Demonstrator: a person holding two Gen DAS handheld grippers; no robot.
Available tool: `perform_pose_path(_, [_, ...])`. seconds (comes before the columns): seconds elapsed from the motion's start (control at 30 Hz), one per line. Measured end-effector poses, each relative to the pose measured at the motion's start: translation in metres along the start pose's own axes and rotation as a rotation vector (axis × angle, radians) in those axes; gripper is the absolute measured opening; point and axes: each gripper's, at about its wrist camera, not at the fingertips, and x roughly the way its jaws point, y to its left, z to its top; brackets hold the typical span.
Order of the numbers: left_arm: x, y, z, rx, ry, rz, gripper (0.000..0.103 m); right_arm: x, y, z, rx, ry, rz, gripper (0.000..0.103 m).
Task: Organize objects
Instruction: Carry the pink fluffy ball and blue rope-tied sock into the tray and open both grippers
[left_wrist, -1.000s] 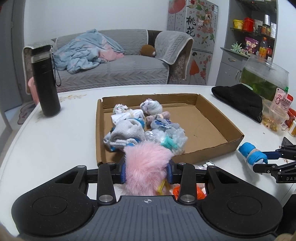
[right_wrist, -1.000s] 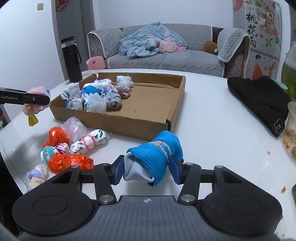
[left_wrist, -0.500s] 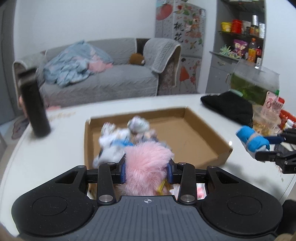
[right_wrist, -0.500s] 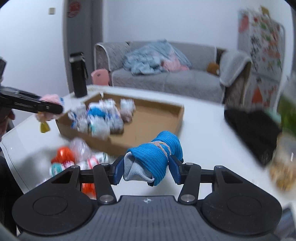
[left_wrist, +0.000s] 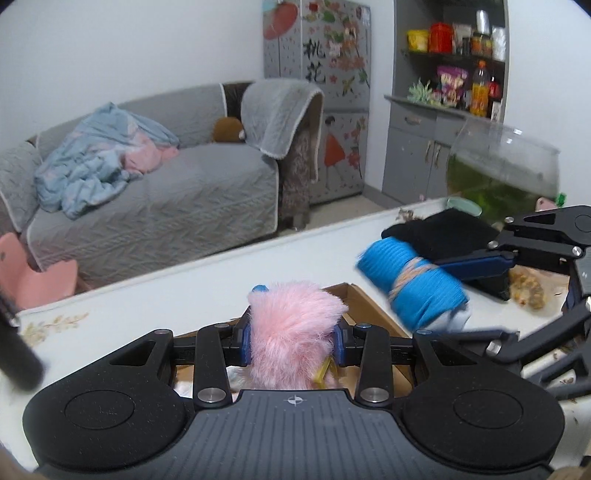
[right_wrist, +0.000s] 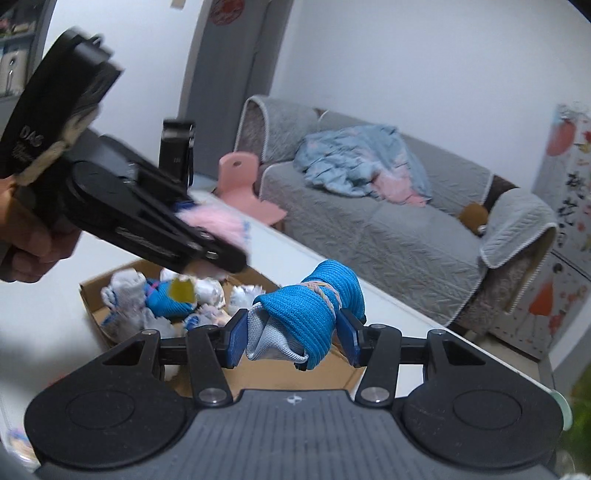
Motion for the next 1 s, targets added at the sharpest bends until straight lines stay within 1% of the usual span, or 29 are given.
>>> perform_pose_path(0.17, [0.056, 0.001, -0.003, 0.003, 0.06, 0.002, 0.045, 0.047, -0.006, -0.011, -0.042, 0.071, 0.018, 0.047])
perform_pose_path(0.27, [0.082, 0.003, -0.01, 0.0, 0.091, -0.001, 0.045, 0.07, -0.009, -0.018, -0.055, 0.108, 0.02, 0.047])
perform_pose_path(0.47, [0.114, 0.01, -0.022, 0.012, 0.141, 0.012, 0.045, 0.096, -0.012, -0.029, -0.07, 0.165, 0.025, 0.047])
perform_pose_path(0.63, [0.13, 0.015, -0.03, 0.001, 0.195, 0.013, 0.047, 0.104, -0.018, -0.037, -0.048, 0.2, 0.034, 0.047])
perform_pose_path(0.67, [0.133, 0.015, -0.032, -0.002, 0.212, 0.009, 0.048, 0.105, -0.018, -0.038, -0.044, 0.209, 0.035, 0.047])
perform_pose_path(0.7, [0.134, 0.016, -0.034, -0.007, 0.221, 0.008, 0.052, 0.104, -0.017, -0.039, -0.043, 0.208, 0.034, 0.048])
perform_pose_path(0.77, [0.135, 0.016, -0.036, -0.004, 0.226, 0.019, 0.056, 0.104, -0.02, -0.036, -0.024, 0.214, 0.04, 0.048])
perform_pose_path(0.8, [0.136, 0.016, -0.036, -0.003, 0.23, 0.019, 0.061, 0.103, -0.02, -0.036, -0.02, 0.219, 0.042, 0.049])
perform_pose_path(0.83, [0.137, 0.016, -0.035, -0.005, 0.243, 0.015, 0.063, 0.103, -0.019, -0.035, -0.023, 0.225, 0.04, 0.049])
perform_pose_path(0.9, [0.137, 0.015, -0.034, -0.003, 0.24, 0.029, 0.068, 0.103, -0.018, -0.036, -0.032, 0.235, 0.029, 0.049])
perform_pose_path(0.93, [0.138, 0.015, -0.033, -0.002, 0.24, 0.035, 0.068, 0.104, -0.019, -0.036, -0.032, 0.237, 0.027, 0.048])
perform_pose_path(1.0, [0.136, 0.016, -0.034, -0.01, 0.242, 0.021, 0.069, 0.101, -0.019, -0.038, -0.026, 0.237, 0.027, 0.049])
